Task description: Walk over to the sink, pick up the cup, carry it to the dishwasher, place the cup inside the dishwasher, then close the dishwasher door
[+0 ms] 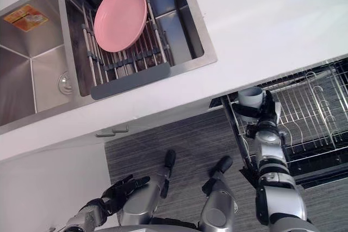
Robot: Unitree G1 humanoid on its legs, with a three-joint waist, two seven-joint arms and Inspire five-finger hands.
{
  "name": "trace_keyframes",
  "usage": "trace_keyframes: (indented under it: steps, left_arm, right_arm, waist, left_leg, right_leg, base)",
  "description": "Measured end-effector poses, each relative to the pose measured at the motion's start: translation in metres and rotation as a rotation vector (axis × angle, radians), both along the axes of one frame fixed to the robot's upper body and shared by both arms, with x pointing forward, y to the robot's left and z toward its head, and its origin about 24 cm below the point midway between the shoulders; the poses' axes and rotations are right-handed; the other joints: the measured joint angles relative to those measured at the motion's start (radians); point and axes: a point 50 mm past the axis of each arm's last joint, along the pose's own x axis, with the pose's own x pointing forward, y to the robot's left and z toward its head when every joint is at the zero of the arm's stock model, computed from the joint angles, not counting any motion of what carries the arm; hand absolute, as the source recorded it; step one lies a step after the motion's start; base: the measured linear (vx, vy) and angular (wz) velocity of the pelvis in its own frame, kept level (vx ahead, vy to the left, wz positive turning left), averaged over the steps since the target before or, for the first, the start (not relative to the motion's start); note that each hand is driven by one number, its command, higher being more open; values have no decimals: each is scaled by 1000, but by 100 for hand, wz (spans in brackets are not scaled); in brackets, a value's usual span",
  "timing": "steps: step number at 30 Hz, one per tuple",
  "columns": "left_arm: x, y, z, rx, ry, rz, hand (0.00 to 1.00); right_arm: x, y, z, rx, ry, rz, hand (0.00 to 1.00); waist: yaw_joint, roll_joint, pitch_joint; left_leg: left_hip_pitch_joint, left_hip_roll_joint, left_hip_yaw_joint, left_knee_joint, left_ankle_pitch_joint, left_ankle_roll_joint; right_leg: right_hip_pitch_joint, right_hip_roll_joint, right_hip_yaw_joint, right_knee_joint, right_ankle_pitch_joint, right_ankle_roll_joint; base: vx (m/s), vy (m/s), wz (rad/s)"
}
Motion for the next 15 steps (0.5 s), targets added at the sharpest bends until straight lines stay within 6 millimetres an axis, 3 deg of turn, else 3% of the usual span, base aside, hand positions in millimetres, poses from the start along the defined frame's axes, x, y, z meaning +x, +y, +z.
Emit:
trace_keyframes:
  steps: [4,6,9,12,15]
  left_arm:
    - [-5,4,-3,75,39,-35,100]
    - [-15,10,-6,103,83,-25,100]
    - [-28,11,-12,132,151,-27,100]
    - [-46,13,-17,139,223,0,100]
    - [-55,16,-20,165,266,3,100]
  right_arm:
    - [-21,14,-25,36,49,-18,100]
    - [-32,29,-34,66,47,7,100]
    - [-48,35,-40,81,32,17,100]
    - [-63,37,-40,101,6,24,100]
    - [-72,34,-35,103,-23,34,100]
  waist:
    - [-12,-26,-53]
    - [-12,-70,-106]
    - [-23,-101,-167]
    - [-51,-123,-232]
    - [-70,-129,-263]
  left_leg:
    - [30,11,32,-9,12,-6]
    - [56,14,76,-13,8,-11]
    - [102,26,132,-12,-12,-16]
    - [138,52,189,-8,-44,-18]
    - [161,73,225,0,-60,-28]
  right_leg:
    - [33,11,113,-19,-3,4]
    - [52,19,162,-62,6,20]
    - [84,37,209,-100,19,36]
    - [104,68,252,-128,27,29]
    - [112,91,286,-135,30,25]
  base:
    - [33,2,10]
    - [15,-18,-41]
    - [-6,-22,-50]
    - [-10,-38,-49]
    - [-21,-54,-45]
